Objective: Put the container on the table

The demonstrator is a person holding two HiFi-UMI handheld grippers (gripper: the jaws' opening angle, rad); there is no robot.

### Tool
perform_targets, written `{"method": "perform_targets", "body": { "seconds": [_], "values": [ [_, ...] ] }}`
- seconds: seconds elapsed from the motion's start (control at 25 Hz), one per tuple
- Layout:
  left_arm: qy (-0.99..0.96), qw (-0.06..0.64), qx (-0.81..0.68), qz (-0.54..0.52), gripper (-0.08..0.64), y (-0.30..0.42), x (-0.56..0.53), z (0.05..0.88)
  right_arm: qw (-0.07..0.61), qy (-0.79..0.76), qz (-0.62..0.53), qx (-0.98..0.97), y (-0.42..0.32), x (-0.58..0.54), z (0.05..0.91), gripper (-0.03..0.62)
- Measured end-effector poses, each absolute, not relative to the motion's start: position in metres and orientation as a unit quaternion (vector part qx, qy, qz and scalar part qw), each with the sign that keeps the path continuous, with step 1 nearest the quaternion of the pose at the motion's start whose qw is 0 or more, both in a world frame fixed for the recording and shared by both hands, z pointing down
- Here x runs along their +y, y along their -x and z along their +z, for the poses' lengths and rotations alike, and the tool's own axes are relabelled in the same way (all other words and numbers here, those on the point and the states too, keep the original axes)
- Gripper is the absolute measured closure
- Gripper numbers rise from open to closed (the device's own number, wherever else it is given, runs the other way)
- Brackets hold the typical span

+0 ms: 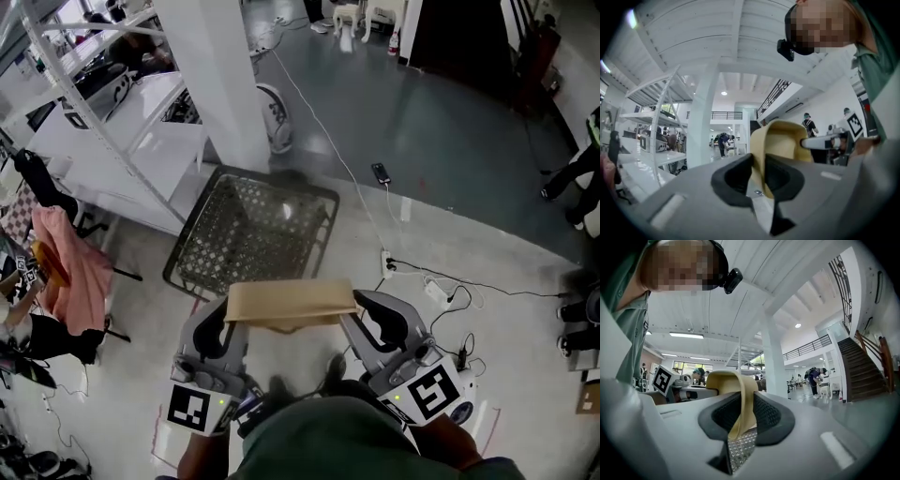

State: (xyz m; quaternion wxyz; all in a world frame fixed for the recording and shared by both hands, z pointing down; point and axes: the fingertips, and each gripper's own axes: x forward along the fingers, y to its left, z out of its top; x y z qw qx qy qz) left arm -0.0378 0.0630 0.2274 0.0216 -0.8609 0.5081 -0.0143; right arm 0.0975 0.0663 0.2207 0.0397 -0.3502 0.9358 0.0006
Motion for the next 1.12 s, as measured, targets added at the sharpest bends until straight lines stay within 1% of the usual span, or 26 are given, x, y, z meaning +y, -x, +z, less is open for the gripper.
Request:
{"method": "perform_targets", "body": {
  "seconds": [0.2,0.48,1.12],
  "values": [
    [0.849,0.017,0.527,-0.028,0.506,0.021,0.050,0.230,0.045,0.327,-0.011,0.944,-0.115,0.048,0.226,0.512],
    [0.848,0.007,0.529,-0.034,0.506,0.015,0.026,0.239,0.039,0.325,-0.019,0.945,-0.120,0.023,0.234,0.512],
    [0.870,-0.020,0.492,-0.030,0.508,0.068,-0.061,0.267,0.009,0.371,-0.029,0.928,-0.067,-0.052,0.257,0.512]
  ]
}}
